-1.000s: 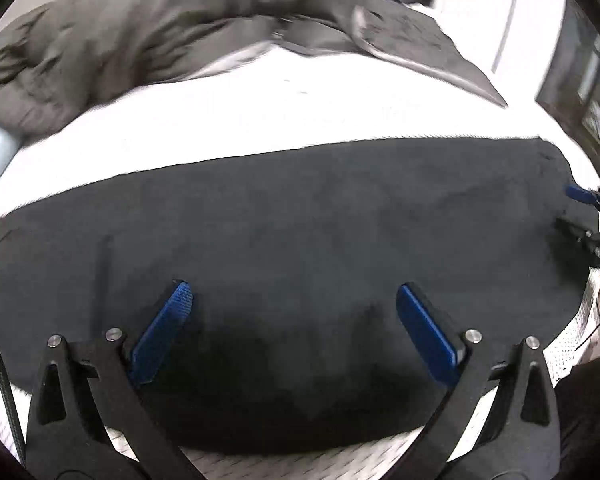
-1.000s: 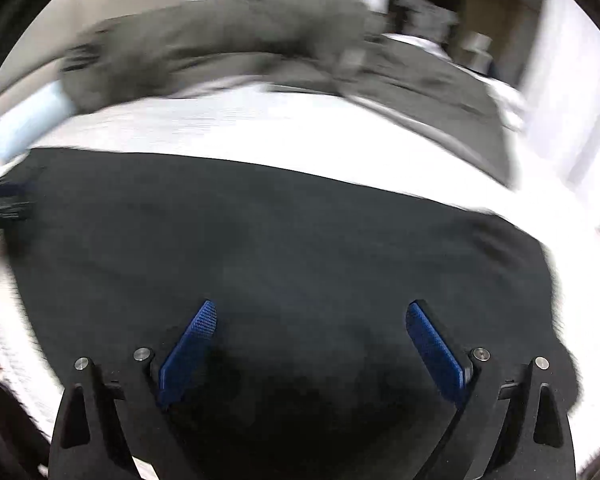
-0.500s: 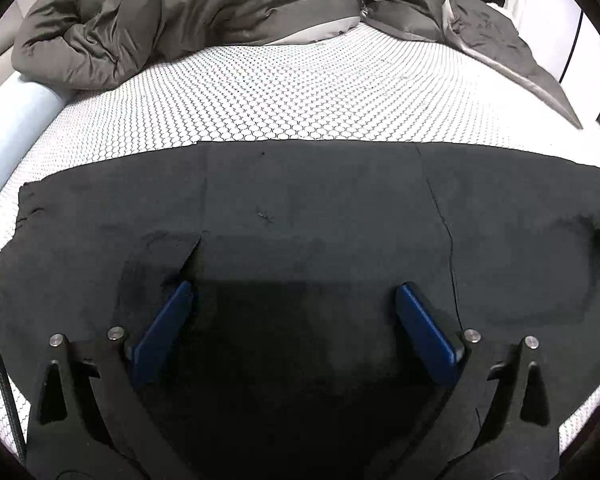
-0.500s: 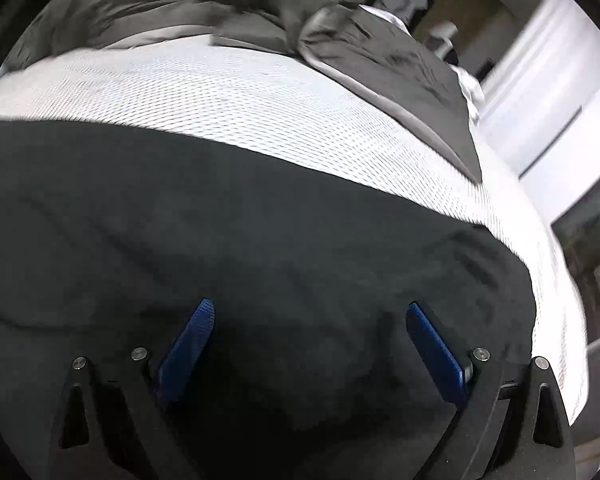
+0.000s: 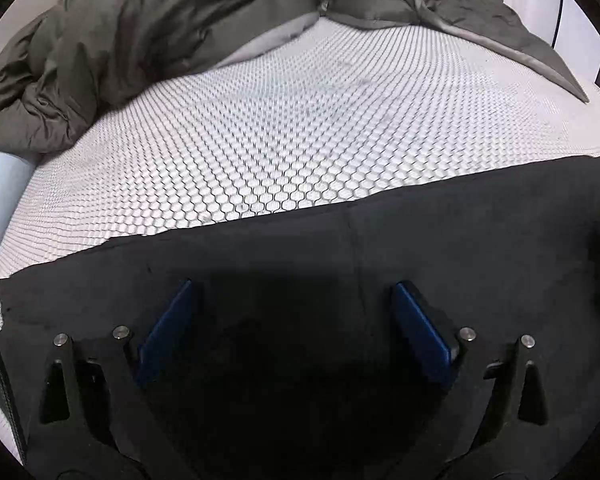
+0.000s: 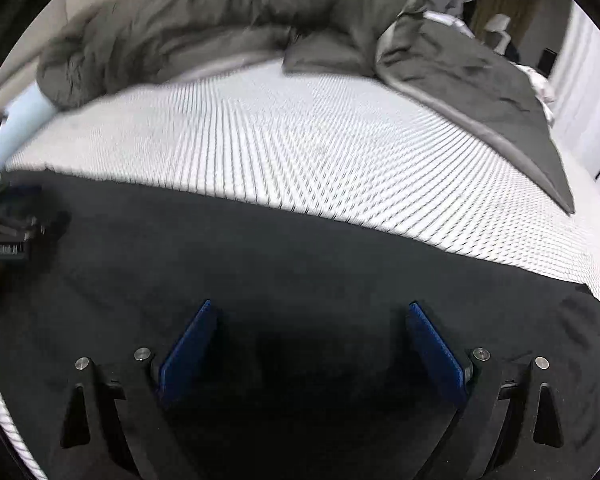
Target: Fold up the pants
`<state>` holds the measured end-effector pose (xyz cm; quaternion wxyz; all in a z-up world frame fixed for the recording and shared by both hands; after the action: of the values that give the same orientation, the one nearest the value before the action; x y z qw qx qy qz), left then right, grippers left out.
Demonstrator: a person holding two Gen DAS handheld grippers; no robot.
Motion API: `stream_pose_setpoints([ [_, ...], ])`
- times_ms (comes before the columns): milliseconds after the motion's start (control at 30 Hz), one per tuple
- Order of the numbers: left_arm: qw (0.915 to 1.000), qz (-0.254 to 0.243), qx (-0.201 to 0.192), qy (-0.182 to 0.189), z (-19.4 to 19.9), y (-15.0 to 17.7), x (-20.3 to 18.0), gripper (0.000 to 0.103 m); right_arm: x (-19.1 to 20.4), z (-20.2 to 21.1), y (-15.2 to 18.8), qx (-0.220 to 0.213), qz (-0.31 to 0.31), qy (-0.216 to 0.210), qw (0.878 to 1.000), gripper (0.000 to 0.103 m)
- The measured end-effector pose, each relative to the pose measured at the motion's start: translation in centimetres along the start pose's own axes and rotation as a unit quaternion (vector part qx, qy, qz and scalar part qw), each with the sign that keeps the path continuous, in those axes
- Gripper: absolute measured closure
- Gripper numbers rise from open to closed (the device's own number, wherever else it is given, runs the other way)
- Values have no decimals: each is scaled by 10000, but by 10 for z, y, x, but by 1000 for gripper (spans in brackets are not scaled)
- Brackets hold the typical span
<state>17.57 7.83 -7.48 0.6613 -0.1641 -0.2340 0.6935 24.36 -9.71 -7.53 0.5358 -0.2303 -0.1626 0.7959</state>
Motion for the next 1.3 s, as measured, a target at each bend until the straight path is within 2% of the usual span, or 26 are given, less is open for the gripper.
stream_pose_setpoints([
  [67, 9997, 204, -6, 95, -3, -1, 14, 5, -3, -14, 8, 167, 85, 161, 9997, 6],
  [100, 9995, 318, -37, -73, -3, -1, 26, 5, -7, -14, 9, 175, 37, 148, 9997, 6],
  [167, 9962, 471, -50, -731, -5, -1, 52, 4, -17, -11, 12, 186, -61, 278, 9994, 6],
  [200, 9945, 611, -99, -843, -5, 0, 66, 4, -21, -11, 13, 175, -56, 378, 9991, 6],
  [300, 9921, 952, -218, -787, 0, 6, 98, 8, -28, -9, 17, 142, -120, 368, 9991, 6],
  [333, 9918, 1061, -284, -658, 5, 9, 105, 16, -28, -9, 17, 120, -137, 363, 9992, 6],
  [400, 9899, 1277, -564, -241, 25, 13, 122, 17, -26, -9, 18, 92, -77, 393, 9992, 6],
  [433, 9889, 1302, -691, -174, 36, 18, 131, 17, -26, -8, 17, 74, -53, 397, 9992, 6],
  [500, 9890, 1230, -709, -421, 42, 27, 149, 21, -27, -8, 16, 59, -16, 373, 9993, 6],
  [533, 9889, 1221, -629, -574, 39, 34, 161, 36, -27, -8, 17, 53, -7, 358, 9993, 6],
  [567, 9881, 1288, -483, -693, 32, 41, 173, 45, -28, -8, 17, 53, -15, 345, 9994, 6],
  [600, 9855, 1513, -328, -688, 24, 52, 188, 60, -27, -9, 17, 52, -27, 339, 9994, 6],
  [667, 9743, 2143, -393, -563, 21, 65, 216, 81, -28, -8, 17, 52, -33, 329, 9994, 6],
  [700, 9676, 2408, -417, -628, 24, 69, 228, 96, -28, -8, 18, 50, -35, 324, 9995, 6],
  [733, 9615, 2594, -461, -779, 29, 71, 237, 101, -28, -8, 18, 47, -39, 321, 9995, 6],
  [800, 9553, 2798, -580, -764, 38, 75, 244, 101, -27, -8, 18, 37, -39, 328, 9994, 6],
  [833, 9562, 2777, -622, -684, 44, 76, 243, 100, -27, -8, 18, 29, -41, 338, 9994, 6],
  [900, 9673, 2399, -655, -499, 55, 76, 231, 100, -27, -6, 20, 6, -50, 326, 9995, 6],
  [967, 9791, 1924, -659, -102, 62, 83, 211, 100, -28, -4, 21, -27, -84, 187, 9998, 6],
  [1000, 9825, 1767, -592, -37, 60, 88, 205, 97, -29, -3, 21, -52, -115, 128, 9998, 6],
  [1033, 9858, 1596, -516, -74, 58, 92, 201, 96, -30, -2, 21, -68, -141, 90, 9998, 6],
  [1100, 9882, 1392, -344, -531, 51, 101, 203, 96, -31, -1, 21, -89, -169, 59, 9998, 6],
  [1200, 9790, 1654, -337, -1145, 51, 105, 229, 96, -31, 5, 26, -135, -136, 95, 9998, 6],
  [1300, 9776, 1731, -412, -1126, 59, 105, 235, 96, -31, 13, 29, -219, -116, 121, 9996, 6],
])
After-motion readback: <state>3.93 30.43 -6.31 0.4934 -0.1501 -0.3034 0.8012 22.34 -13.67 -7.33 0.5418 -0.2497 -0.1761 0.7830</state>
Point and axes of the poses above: each gripper's, at about its wrist camera, not at the fingertips, and z roughly against the way its jaws point, x to its left, y to its underside, the point moved 5 cm from there along -z, roughly the way its jaws point
